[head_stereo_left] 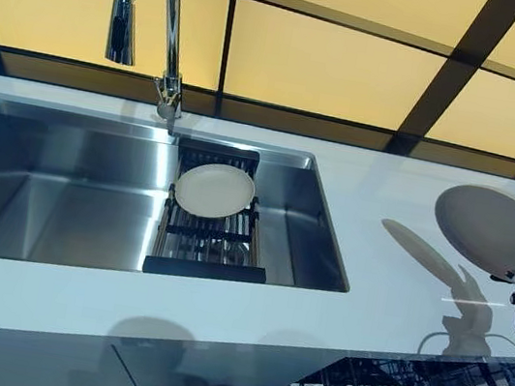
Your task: Take plates into dishwasher
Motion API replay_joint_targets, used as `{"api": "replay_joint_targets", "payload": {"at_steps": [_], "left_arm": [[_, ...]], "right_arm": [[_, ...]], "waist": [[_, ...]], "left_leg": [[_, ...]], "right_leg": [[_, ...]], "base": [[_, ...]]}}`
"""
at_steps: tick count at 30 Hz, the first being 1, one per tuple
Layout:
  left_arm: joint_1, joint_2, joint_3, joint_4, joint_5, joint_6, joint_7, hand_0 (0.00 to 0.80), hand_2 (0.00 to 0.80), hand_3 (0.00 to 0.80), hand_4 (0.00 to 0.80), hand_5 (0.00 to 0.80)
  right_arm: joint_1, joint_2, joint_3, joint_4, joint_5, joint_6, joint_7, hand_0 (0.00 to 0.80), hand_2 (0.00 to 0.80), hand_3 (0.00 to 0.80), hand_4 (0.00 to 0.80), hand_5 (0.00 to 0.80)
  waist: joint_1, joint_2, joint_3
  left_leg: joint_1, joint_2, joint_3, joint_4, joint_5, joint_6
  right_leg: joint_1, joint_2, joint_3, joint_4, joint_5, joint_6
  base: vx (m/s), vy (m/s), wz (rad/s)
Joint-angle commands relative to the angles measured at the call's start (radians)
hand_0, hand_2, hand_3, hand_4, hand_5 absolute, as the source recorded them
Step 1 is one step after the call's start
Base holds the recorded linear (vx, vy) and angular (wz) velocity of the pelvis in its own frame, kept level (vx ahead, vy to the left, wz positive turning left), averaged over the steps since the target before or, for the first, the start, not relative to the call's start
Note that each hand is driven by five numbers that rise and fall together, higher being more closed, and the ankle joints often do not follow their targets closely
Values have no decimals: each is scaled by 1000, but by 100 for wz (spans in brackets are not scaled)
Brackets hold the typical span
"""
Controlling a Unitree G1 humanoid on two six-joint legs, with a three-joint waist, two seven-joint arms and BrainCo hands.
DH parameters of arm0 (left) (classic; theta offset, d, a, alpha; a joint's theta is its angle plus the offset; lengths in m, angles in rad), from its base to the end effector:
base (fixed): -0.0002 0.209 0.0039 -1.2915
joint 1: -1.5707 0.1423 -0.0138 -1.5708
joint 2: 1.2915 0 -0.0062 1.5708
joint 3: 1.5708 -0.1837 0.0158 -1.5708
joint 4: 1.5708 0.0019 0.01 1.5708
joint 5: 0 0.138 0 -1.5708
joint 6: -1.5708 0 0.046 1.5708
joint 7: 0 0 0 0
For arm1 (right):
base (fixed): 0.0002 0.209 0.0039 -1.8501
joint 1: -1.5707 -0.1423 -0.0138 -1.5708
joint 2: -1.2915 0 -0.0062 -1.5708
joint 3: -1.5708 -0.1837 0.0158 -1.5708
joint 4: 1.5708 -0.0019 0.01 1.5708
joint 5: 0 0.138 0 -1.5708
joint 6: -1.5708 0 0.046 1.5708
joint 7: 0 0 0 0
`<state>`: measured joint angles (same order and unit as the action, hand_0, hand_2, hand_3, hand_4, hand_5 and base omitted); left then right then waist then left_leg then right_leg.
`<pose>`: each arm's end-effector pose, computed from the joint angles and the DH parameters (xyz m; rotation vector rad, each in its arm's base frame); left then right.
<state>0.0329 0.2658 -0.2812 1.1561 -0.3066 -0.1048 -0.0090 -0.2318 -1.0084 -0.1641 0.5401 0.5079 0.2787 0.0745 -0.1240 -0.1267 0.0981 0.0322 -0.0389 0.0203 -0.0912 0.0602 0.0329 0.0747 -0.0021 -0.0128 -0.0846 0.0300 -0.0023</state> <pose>0.0742 0.2206 -0.1128 0.1214 1.0993 0.0757 0.2089 -0.3939 0.1422 -0.3108 0.3353 -0.4519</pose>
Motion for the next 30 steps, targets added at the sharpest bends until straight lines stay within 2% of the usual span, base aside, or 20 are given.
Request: {"api": "replay_joint_targets", "payload": {"at_steps": [1, 10, 18, 24, 30], "left_arm": [[-21, 12, -36, 45, 21, -37, -13, 0, 0, 0, 0, 0], [-18, 28, -44, 49, 34, -38, -18, 0, 0, 0, 0, 0], [-27, 30, -44, 63, 51, -39, -23, 0, 0, 0, 0, 0], [-40, 35, -42, 65, 56, -35, -27, 0, 0, 0, 0, 0], [-58, 39, -38, 70, 51, -29, -27, 0, 0, 0, 0, 0]], "right_arm": [[-25, -107, -84, 55, 46, -65, -40, 800, 800, 800, 800, 800], [57, -165, -167, 145, 65, -92, -41, 800, 800, 800, 800, 800], [125, -169, -215, 162, 55, -106, -41, 800, 800, 800, 800, 800], [226, -145, -284, 148, 38, -115, -18, 800, 800, 800, 800, 800], [299, -94, -308, 103, 21, -118, -9, 800, 800, 800, 800, 800]], "waist": [[30, -14, -30], [14, -23, -36], [-12, -26, -44], [-43, -23, -41], [-71, -15, -36]], "left_leg": [[48, 18, 43, 4, -129, 42], [47, 23, 58, 4, -128, 43], [47, 27, 84, 4, -131, 44], [45, 34, 111, 4, -132, 48], [45, 38, 134, 4, -133, 49]], "right_leg": [[-42, 20, 64, 31, 23, 47], [-50, 28, 85, 30, 30, 50], [-60, 35, 114, 23, 44, 56], [-77, 42, 146, 33, 51, 62], [-92, 44, 165, 44, 54, 66]], "base": [[7, -16, -12], [10, -20, -8], [9, -13, -10], [-4, -14, -17], [-16, -12, -16]]}}
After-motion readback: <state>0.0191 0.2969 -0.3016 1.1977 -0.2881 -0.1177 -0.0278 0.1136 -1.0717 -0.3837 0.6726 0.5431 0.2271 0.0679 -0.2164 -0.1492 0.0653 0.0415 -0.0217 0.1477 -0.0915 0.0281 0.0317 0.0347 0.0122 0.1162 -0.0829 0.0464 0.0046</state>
